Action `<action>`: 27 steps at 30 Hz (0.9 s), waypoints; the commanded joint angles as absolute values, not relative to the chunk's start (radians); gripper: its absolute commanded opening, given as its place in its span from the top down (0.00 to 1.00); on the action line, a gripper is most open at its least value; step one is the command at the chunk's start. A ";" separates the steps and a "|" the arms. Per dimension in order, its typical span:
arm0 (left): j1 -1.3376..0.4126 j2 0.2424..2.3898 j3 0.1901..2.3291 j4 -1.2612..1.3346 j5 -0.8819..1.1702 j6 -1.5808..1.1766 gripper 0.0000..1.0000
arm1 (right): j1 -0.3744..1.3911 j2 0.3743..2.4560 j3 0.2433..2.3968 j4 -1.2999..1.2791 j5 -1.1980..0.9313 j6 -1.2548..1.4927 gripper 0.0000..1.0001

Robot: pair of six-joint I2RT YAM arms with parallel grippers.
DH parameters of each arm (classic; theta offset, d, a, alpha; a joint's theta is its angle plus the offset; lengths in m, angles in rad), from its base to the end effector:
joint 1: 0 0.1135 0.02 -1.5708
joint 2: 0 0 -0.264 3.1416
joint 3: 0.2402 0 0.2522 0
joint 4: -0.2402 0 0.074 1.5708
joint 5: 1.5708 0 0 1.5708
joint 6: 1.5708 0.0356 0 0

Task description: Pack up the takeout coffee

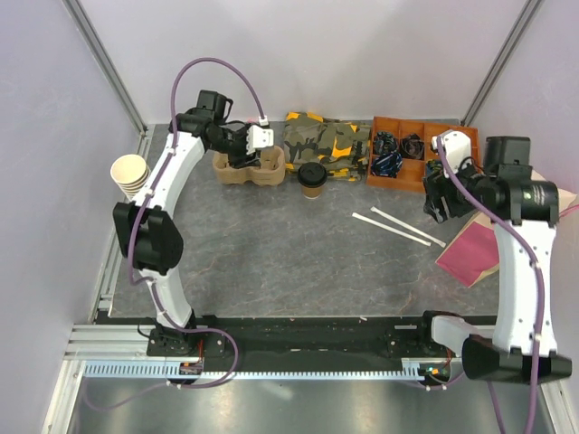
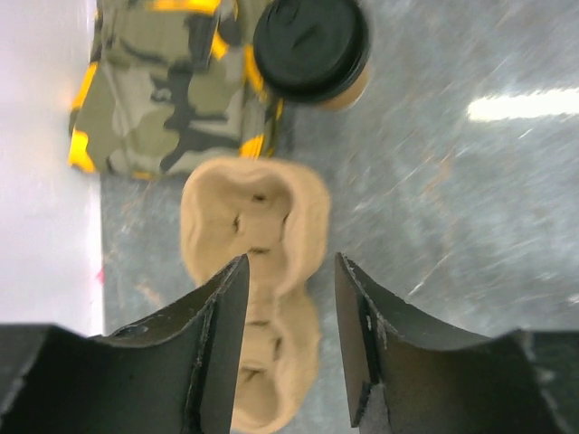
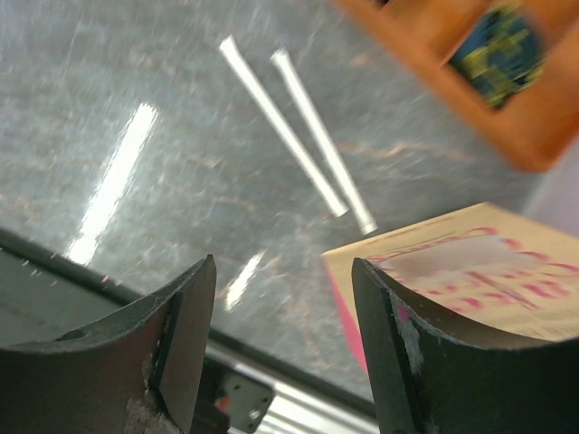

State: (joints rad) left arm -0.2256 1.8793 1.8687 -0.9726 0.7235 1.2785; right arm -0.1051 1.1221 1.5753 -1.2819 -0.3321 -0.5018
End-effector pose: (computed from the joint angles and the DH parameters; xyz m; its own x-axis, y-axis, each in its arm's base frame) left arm 0.3861 -0.1128 0.3386 0.2693 0.6745 -0.6874 0.9282 0.0086 0.3721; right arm 0.1725 -0.0065 0.4332 -0.5849 -0.3955 -0.7081 -0.4577 0.8817 -0.1144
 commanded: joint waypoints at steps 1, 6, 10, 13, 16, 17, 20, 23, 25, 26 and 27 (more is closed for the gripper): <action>-0.229 1.940 1.918 -1.003 0.582 1.449 0.52 | -0.109 1.178 1.536 -1.307 -0.390 -0.445 0.29; -0.230 1.985 1.922 -1.014 0.583 1.546 0.58 | -0.109 1.195 1.513 -1.295 -0.402 -0.420 0.21; -0.230 2.048 1.974 -1.052 0.606 1.586 0.60 | -0.109 1.203 1.512 -1.293 -0.411 -0.414 0.12; -0.232 2.089 2.008 -1.078 0.620 1.591 0.61 | -0.109 1.207 1.511 -1.293 -0.413 -0.413 0.09; -0.232 2.098 1.988 -1.080 0.615 1.618 0.62 | -0.109 1.213 1.514 -1.293 -0.417 -0.413 0.07; -0.232 2.100 1.985 -1.081 0.611 1.623 0.62 | -0.109 1.215 1.513 -1.292 -0.419 -0.413 0.07; -0.232 2.109 1.985 -1.080 0.600 1.624 0.63 | -0.109 1.215 1.506 -1.289 -0.426 -0.410 0.06; -0.233 2.117 1.991 -1.081 0.592 1.629 0.64 | -0.110 1.215 1.500 -1.287 -0.436 -0.408 0.06; -0.233 2.129 1.994 -1.081 0.589 1.632 0.64 | -0.109 1.215 1.497 -1.285 -0.437 -0.407 0.05; -0.233 2.132 1.994 -1.081 0.588 1.634 0.64 | -0.110 1.215 1.497 -1.287 -0.437 -0.405 0.05; -0.233 2.135 1.996 -1.080 0.584 1.638 0.64 | -0.112 1.215 1.497 -1.285 -0.437 -0.405 0.05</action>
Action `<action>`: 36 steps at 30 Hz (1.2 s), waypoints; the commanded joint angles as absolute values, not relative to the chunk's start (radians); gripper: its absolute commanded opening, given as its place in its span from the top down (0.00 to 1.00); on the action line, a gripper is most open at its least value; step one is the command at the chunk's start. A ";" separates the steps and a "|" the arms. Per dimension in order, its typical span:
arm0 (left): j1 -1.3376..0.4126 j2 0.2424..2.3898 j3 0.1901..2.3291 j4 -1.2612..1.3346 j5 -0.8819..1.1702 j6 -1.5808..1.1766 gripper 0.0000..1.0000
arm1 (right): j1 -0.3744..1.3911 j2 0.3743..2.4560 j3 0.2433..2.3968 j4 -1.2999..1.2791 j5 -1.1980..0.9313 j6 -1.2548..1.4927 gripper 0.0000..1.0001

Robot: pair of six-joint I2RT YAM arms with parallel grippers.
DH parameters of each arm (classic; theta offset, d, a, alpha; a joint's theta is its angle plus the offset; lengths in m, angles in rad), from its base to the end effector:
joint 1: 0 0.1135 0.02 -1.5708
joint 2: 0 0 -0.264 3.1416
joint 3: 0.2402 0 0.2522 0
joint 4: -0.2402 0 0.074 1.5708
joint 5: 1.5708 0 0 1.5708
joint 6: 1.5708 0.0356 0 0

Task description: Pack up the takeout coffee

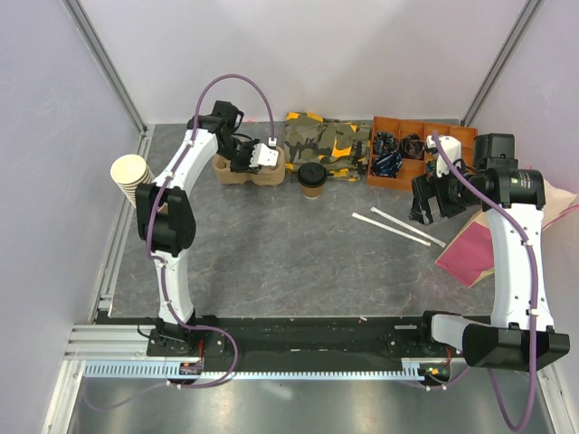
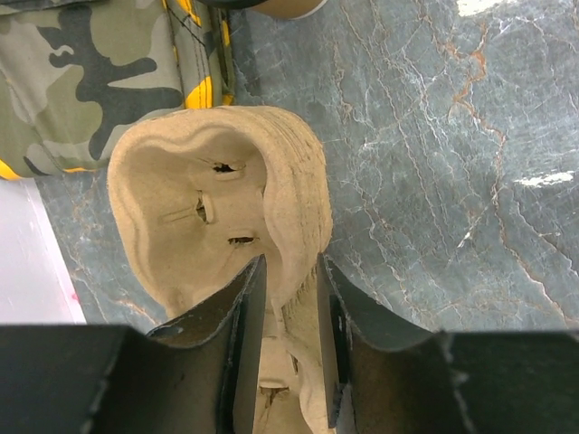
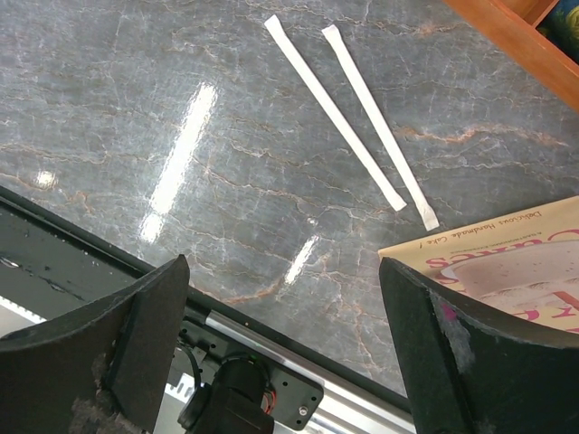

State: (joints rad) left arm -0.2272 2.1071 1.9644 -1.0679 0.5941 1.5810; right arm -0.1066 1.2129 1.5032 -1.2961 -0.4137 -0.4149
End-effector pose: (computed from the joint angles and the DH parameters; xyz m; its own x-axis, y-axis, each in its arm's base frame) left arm 0.4265 -0.1191 0.2681 0.3882 0.7607 -0.5202 0.9079 -0.2186 0.3578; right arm 0.2025 -0.0073 0.3983 -0.7216 -0.2940 -0.6269 -0.4452 0.8904 0.0949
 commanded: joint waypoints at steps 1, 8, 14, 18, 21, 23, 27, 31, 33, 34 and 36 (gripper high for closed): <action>-0.233 2.137 1.999 -1.081 0.583 1.638 0.64 | -0.112 1.213 1.497 -1.287 -0.436 -0.405 0.05; -0.233 2.160 2.020 -1.081 0.572 1.640 0.60 | -0.126 1.216 1.490 -1.282 -0.452 -0.397 0.04; -0.233 2.172 2.036 -1.081 0.577 1.632 0.60 | -0.132 1.218 1.493 -1.284 -0.462 -0.396 0.04; -0.233 2.181 2.040 -1.080 0.577 1.631 0.61 | -0.135 1.221 1.497 -1.281 -0.465 -0.396 0.04; -0.233 2.187 2.048 -1.080 0.580 1.626 0.62 | -0.135 1.226 1.497 -1.282 -0.466 -0.396 0.04; -0.233 2.189 2.049 -1.081 0.581 1.626 0.62 | -0.137 1.226 1.499 -1.281 -0.466 -0.396 0.04; -0.233 2.191 2.056 -1.081 0.583 1.624 0.66 | -0.137 1.226 1.499 -1.281 -0.469 -0.394 0.04; -0.233 2.174 2.054 -1.086 0.601 1.623 0.70 | -0.138 1.226 1.497 -1.281 -0.472 -0.394 0.04; -0.232 2.168 2.054 -1.092 0.610 1.623 0.72 | -0.138 1.227 1.497 -1.281 -0.477 -0.394 0.04; -0.233 2.168 2.054 -1.094 0.612 1.623 0.73 | -0.138 1.229 1.497 -1.281 -0.479 -0.394 0.04; -0.233 2.163 2.056 -1.103 0.615 1.626 0.77 | -0.137 1.229 1.497 -1.281 -0.489 -0.397 0.04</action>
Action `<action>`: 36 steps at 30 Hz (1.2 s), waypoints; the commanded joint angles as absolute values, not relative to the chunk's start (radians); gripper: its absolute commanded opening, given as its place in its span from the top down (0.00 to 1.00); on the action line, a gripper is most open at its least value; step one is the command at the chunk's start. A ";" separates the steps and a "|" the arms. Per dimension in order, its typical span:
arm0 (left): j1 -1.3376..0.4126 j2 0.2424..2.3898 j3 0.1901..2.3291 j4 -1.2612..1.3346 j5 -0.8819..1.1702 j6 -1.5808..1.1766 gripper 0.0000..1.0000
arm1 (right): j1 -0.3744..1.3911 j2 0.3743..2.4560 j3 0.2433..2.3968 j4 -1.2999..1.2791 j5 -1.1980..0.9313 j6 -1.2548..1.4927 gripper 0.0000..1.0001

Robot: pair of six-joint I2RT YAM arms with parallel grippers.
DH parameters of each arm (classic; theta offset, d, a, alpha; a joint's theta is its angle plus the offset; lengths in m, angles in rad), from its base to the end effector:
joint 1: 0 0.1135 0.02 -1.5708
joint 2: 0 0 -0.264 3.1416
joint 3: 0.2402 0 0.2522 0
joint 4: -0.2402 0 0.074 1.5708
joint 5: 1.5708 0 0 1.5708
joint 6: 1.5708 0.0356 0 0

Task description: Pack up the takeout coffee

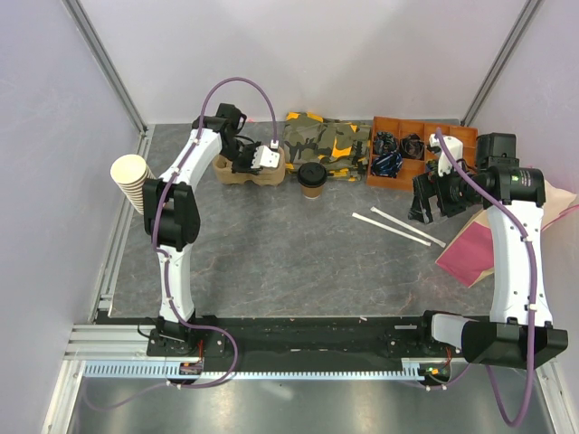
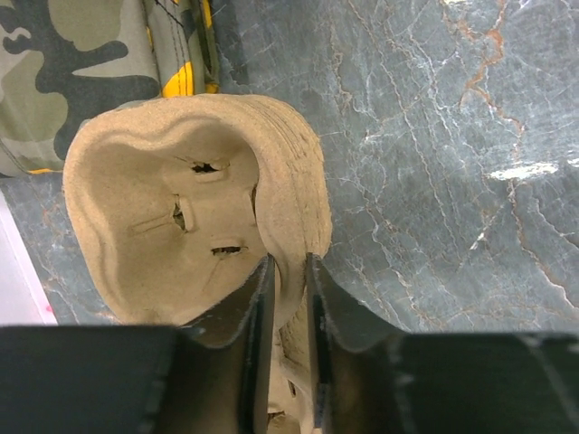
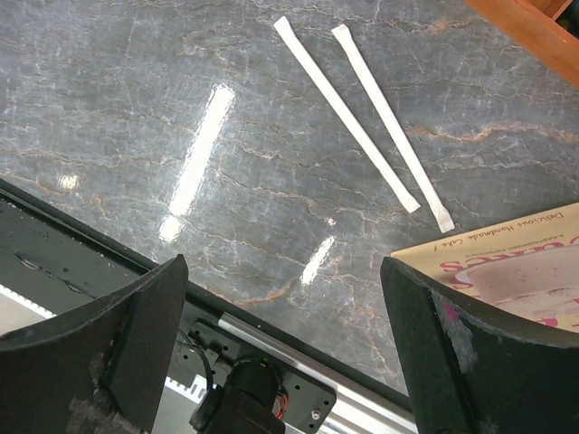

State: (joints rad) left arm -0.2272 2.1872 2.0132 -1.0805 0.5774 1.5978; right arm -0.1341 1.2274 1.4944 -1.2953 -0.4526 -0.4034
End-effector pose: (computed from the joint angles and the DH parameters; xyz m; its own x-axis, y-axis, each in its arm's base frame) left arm 0.4405 -0.1218 0.2469 0.3790 0.7720 -0.5102 0.9161 -0.2350 0.3249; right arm 0.2065 -0.0122 0.3938 -0.7400 -0.2564 -0.6219 -0.4284 0.8924 0.1418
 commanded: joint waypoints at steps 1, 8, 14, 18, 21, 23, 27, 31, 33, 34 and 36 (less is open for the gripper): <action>-0.233 2.161 2.056 -1.103 0.617 1.628 0.78 | -0.138 1.229 1.497 -1.281 -0.497 -0.399 0.04; -0.233 2.140 2.059 -1.112 0.635 1.625 0.81 | -0.137 1.236 1.468 -1.213 -0.638 -0.371 0.06; -0.232 2.131 2.069 -1.112 0.653 1.608 0.89 | -0.129 1.313 1.453 -1.058 -0.770 -0.249 0.12; -0.230 2.126 2.062 -1.111 0.653 1.595 0.96 | -0.030 1.342 1.404 -0.774 -0.764 -0.007 0.16; -0.230 2.112 2.039 -1.089 0.653 1.572 0.98 | 0.087 1.393 1.394 -0.570 -0.689 0.168 0.20; -0.232 2.089 1.994 -1.045 0.650 1.565 0.98 | 0.151 1.429 1.404 -0.435 -0.651 0.280 0.20; -0.232 2.049 1.912 -0.964 0.652 1.542 0.98 | 0.241 1.595 1.454 -0.267 -0.546 0.463 0.21; -0.232 2.026 1.861 -0.914 0.658 1.528 0.98 | 0.333 1.759 1.577 -0.253 -0.413 0.532 0.22; -0.232 2.017 1.838 -0.887 0.654 1.525 0.98 | 0.376 1.830 1.627 -0.244 -0.350 0.529 0.23; -0.232 2.014 1.829 -0.876 0.653 1.526 0.98 | 0.386 1.854 1.644 -0.230 -0.339 0.531 0.23; -0.230 2.005 1.807 -0.853 0.653 1.526 0.98 | 0.405 1.928 1.701 -0.207 -0.324 0.551 0.26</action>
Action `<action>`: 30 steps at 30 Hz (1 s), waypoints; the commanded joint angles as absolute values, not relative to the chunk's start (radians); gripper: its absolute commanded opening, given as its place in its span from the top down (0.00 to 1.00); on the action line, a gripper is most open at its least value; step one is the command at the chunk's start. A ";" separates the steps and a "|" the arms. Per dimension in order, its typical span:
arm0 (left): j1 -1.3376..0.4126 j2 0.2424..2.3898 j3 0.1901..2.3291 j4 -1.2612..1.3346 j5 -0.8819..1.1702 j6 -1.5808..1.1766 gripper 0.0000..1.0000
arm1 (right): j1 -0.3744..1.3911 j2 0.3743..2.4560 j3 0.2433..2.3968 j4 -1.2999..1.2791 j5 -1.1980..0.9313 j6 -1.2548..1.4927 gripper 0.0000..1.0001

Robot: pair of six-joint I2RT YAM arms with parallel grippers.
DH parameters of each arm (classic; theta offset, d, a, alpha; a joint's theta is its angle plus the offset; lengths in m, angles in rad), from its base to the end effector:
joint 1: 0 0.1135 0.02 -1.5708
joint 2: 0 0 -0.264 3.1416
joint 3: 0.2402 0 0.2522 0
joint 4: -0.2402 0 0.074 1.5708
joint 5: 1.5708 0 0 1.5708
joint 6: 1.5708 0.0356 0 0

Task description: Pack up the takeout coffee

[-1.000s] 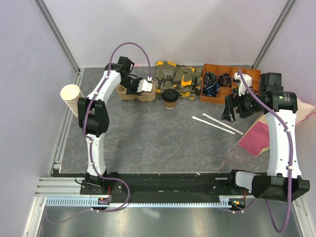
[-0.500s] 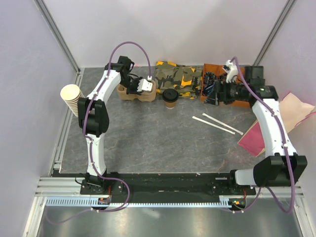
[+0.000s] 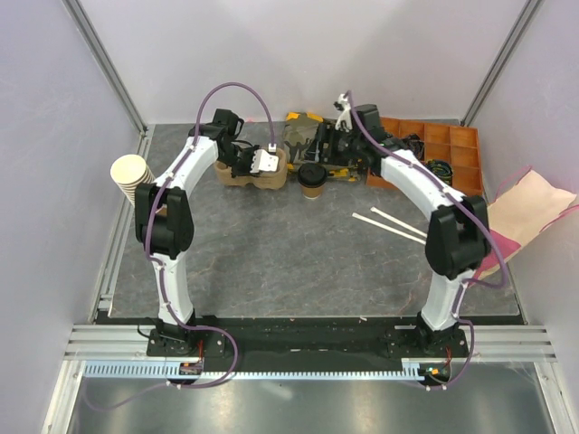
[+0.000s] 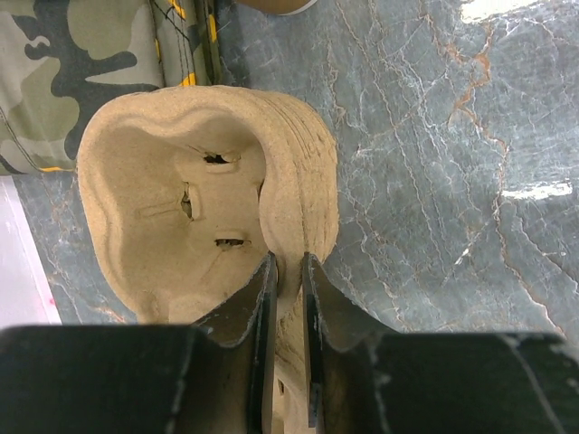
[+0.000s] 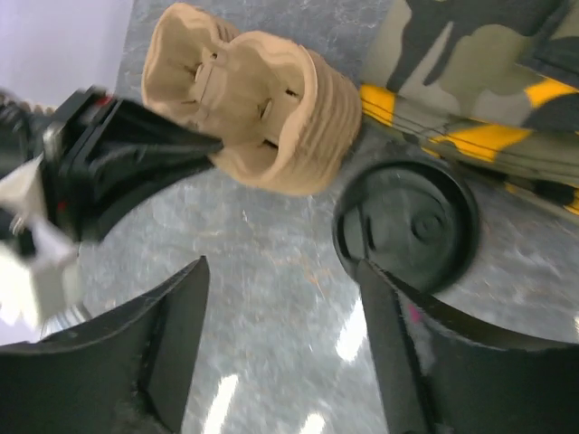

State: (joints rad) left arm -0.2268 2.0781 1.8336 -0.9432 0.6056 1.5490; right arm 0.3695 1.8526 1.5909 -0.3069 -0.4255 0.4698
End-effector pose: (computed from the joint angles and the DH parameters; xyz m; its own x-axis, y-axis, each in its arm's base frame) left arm 0.4233 -0.1185 0.2474 0.3724 0.7576 -0.5360 0.9121 -0.1921 0.3622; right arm 0.4006 0.1709 0.3044 -0.7435 0.1543 -0.6507 -0.3552 0.7334 0.5797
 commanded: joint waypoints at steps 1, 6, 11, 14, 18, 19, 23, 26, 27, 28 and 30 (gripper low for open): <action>-0.230 2.003 1.801 -0.844 0.650 1.528 0.98 | 0.411 1.954 1.741 -0.201 -0.325 0.558 0.27; -0.230 2.005 1.781 -0.827 0.641 1.534 0.98 | 0.429 2.089 1.836 -0.172 -0.354 0.597 0.36; -0.230 2.003 1.767 -0.804 0.653 1.528 0.98 | 0.451 2.154 1.891 -0.129 -0.347 0.634 0.38; -0.230 2.003 1.766 -0.798 0.655 1.525 0.98 | 0.454 2.192 1.930 -0.124 -0.345 0.658 0.39; -0.229 2.005 1.756 -0.792 0.655 1.525 0.98 | 0.462 2.230 1.948 -0.101 -0.362 0.692 0.41; -0.229 2.005 1.755 -0.790 0.655 1.526 0.98 | 0.465 2.244 1.951 -0.098 -0.364 0.698 0.41; -0.224 2.005 1.752 -0.790 0.653 1.528 0.98 | 0.471 2.272 1.954 -0.089 -0.350 0.732 0.46; -0.221 2.006 1.750 -0.790 0.661 1.525 0.98 | 0.474 2.283 1.965 -0.087 -0.338 0.732 0.46; -0.221 2.005 1.749 -0.790 0.660 1.525 0.98 | 0.476 2.286 1.970 -0.087 -0.331 0.732 0.47; -0.219 2.005 1.746 -0.788 0.661 1.525 0.98 | 0.476 2.289 1.970 -0.087 -0.328 0.732 0.47; -0.219 2.006 1.743 -0.788 0.664 1.526 0.98 | 0.474 2.290 1.970 -0.087 -0.325 0.730 0.48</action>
